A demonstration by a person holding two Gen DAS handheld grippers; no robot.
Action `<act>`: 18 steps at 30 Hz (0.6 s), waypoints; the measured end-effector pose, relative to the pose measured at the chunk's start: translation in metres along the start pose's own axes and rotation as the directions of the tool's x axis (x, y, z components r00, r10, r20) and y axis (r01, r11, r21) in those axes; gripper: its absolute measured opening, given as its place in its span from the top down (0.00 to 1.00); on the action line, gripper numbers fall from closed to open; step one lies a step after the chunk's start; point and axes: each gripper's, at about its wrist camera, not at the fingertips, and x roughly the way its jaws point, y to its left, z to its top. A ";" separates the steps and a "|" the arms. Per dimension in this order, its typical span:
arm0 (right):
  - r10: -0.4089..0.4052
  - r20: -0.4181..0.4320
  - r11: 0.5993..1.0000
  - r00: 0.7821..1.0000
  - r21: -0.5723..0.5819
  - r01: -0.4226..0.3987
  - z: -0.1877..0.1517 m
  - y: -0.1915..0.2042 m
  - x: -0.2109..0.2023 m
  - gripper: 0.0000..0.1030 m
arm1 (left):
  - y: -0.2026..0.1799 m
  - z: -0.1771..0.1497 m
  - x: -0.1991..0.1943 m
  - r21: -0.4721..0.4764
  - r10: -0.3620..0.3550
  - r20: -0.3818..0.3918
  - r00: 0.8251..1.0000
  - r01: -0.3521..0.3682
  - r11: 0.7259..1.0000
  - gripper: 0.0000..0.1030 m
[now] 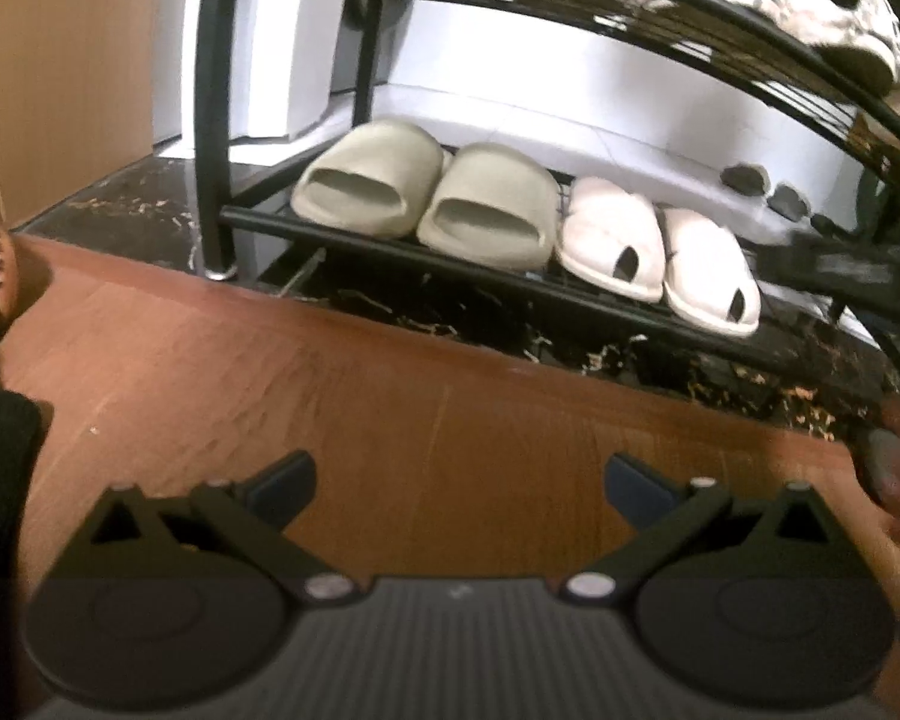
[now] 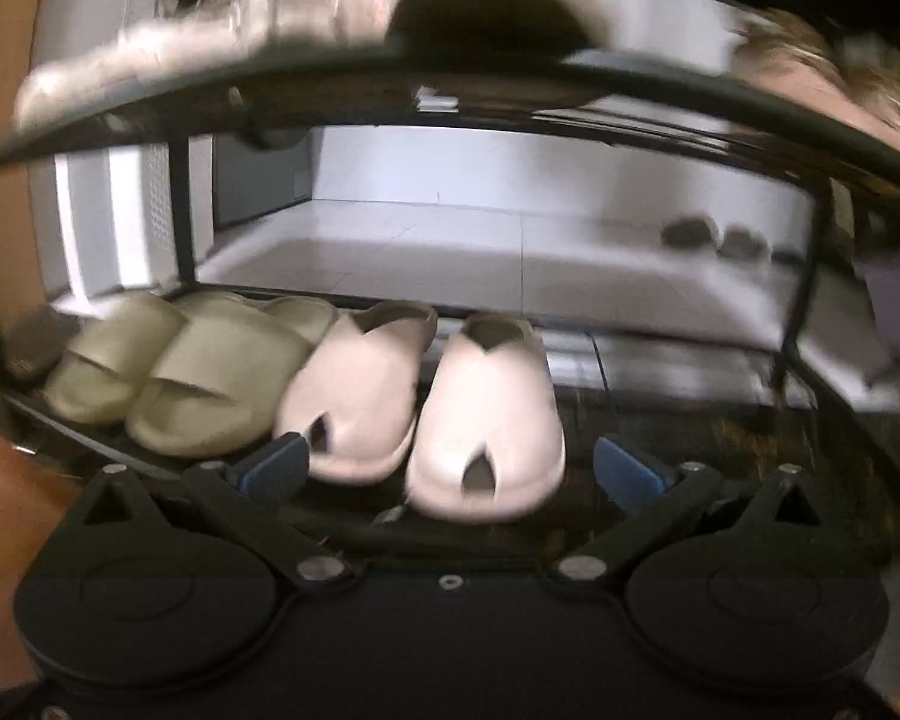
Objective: Organize scattered shoes
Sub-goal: 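Move the left tool toward the dark grey slide on the floor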
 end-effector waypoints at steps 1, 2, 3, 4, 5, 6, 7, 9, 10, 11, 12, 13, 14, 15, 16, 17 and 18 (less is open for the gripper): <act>-0.010 -0.005 1.000 1.000 0.028 0.010 -0.001 -0.003 -0.017 0.00 | -0.001 -0.002 0.003 0.022 0.014 -0.016 1.000 -0.013 1.000 0.00; -0.018 -0.010 0.999 1.000 0.044 0.019 -0.002 -0.006 -0.035 0.00 | -0.002 -0.004 0.005 0.039 0.025 -0.030 0.999 -0.024 0.999 0.01; -0.023 -0.012 0.999 1.000 0.048 0.024 -0.002 -0.009 -0.045 0.00 | -0.002 -0.005 0.005 0.039 0.029 -0.040 0.999 -0.028 0.999 0.01; -0.034 -0.010 0.998 0.999 0.046 0.034 -0.003 -0.013 -0.067 0.00 | -0.001 -0.007 0.006 0.035 0.034 -0.055 0.998 -0.032 0.999 0.01; -0.044 -0.003 0.998 0.999 0.039 0.044 -0.004 -0.016 -0.083 0.00 | 0.000 -0.008 0.005 0.031 0.036 -0.062 0.997 -0.034 0.999 0.01; -0.050 0.001 0.998 0.999 0.039 0.050 -0.005 -0.019 -0.093 0.00 | 0.001 -0.008 0.004 0.030 0.040 -0.065 0.997 -0.038 0.999 0.01; -0.060 0.008 0.997 0.998 0.038 0.060 -0.006 -0.021 -0.113 0.00 | 0.001 -0.008 0.002 0.030 0.048 -0.065 0.997 -0.046 0.999 0.01; -0.085 0.016 0.995 0.996 0.058 0.084 -0.008 -0.024 -0.139 0.00 | 0.002 -0.009 -0.005 0.031 0.059 -0.057 0.997 -0.058 0.998 0.01; -0.097 0.013 0.992 0.995 0.077 0.096 -0.009 -0.027 -0.149 0.00 | 0.001 -0.009 -0.009 0.034 0.073 -0.055 0.996 -0.071 0.997 0.01; -0.110 0.004 0.989 0.994 0.103 0.109 -0.011 -0.032 -0.158 0.00 | 0.000 -0.009 -0.014 0.037 0.086 -0.053 0.995 -0.084 0.996 0.01; -0.115 -0.003 0.986 0.993 0.120 0.115 -0.013 -0.034 -0.162 0.00 | -0.001 -0.010 -0.019 0.042 0.104 -0.053 0.993 -0.102 0.994 0.01; -0.121 -0.022 0.980 0.992 0.153 0.123 -0.017 -0.042 -0.169 0.00 | -0.005 -0.010 -0.025 0.056 0.130 -0.054 0.990 -0.127 0.990 0.01; -0.125 -0.037 0.977 0.991 0.171 0.129 -0.018 -0.046 -0.172 0.00 | -0.009 -0.010 -0.030 0.068 0.141 -0.048 0.989 -0.138 0.988 0.00; -0.132 -0.047 0.974 0.990 0.179 0.139 -0.020 -0.049 -0.172 0.00 | -0.013 -0.010 -0.035 0.079 0.152 -0.042 0.987 -0.148 0.986 0.01; -0.154 -0.068 0.967 0.986 0.196 0.164 -0.024 -0.055 -0.173 0.00 | -0.017 -0.010 -0.040 0.090 0.160 -0.035 0.986 -0.156 0.984 0.01; -0.166 -0.082 0.962 0.983 0.208 0.180 -0.026 -0.059 -0.173 0.00 | -0.022 -0.010 -0.045 0.100 0.158 -0.027 0.987 -0.154 0.983 0.01; -0.171 -0.094 0.957 0.981 0.222 0.188 -0.026 -0.063 -0.174 0.00 | -0.027 -0.009 -0.050 0.113 0.155 -0.018 0.988 -0.152 0.982 0.01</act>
